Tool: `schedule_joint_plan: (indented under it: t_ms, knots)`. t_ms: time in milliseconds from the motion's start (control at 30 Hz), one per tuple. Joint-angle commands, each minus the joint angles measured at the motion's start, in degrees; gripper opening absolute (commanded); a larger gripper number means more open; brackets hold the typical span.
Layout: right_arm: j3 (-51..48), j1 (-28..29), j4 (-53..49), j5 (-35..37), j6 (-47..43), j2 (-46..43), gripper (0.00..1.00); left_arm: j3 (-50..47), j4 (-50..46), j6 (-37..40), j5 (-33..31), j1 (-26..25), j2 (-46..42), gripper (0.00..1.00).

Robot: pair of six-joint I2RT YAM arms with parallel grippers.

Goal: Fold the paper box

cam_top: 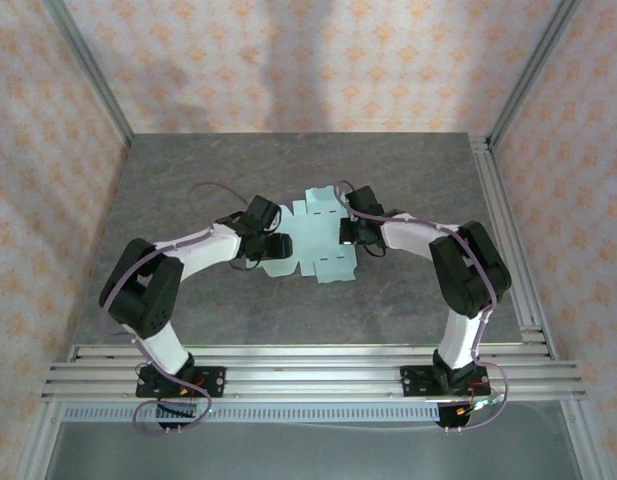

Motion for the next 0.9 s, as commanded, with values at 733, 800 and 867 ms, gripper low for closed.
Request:
schedule_joint_plan:
  t_ms: [733, 800, 867]
  knots:
    - [33.3, -9.0, -24.1, -8.4, -14.4, 15.8, 0.35, 0.2, 0.2, 1.9, -0.3, -0.1, 6.2, 0.54]
    - [34.8, -9.0, -25.0, -8.4, -14.8, 17.2, 0.35, 0.3, 0.1, 2.0, -0.2, -0.1, 6.4, 0.54]
    - [36.1, -8.9, -25.6, -7.9, -15.2, 18.7, 0.32, 0.5, 0.1, 2.1, -0.1, -0.1, 6.4, 0.54]
